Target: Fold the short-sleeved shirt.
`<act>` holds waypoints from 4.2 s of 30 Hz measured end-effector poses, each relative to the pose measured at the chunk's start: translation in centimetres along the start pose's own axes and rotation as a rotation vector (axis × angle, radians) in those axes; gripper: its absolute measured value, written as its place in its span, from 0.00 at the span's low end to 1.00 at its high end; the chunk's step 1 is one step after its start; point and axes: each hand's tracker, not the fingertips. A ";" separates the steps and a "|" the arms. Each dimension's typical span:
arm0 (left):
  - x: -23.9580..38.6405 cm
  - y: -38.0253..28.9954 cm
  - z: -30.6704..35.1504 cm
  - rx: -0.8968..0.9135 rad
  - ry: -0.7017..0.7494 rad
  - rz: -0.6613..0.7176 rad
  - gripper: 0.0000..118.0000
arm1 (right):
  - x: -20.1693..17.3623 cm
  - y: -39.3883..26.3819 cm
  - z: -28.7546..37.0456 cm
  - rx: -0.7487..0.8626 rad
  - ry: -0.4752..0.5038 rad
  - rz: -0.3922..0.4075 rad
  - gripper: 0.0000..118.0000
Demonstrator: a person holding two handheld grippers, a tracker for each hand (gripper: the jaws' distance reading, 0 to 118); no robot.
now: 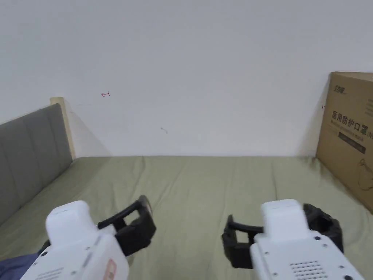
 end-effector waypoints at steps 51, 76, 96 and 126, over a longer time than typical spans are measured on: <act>-5.5 3.8 6.7 0.046 0.269 -0.183 0.00 | -8.6 1.0 1.0 0.068 0.342 0.036 0.00; -22.5 -6.6 -1.9 -0.478 0.379 -0.002 0.98 | -18.9 -3.6 -3.6 -0.172 0.584 0.103 0.00; -27.3 -20.5 -15.2 -0.981 0.260 -0.008 0.60 | -17.3 -9.8 -10.4 -0.443 0.440 0.091 0.00; -28.5 -8.5 -13.5 -0.739 0.159 0.419 0.01 | -6.4 -8.3 -8.6 -0.488 0.257 -0.140 0.00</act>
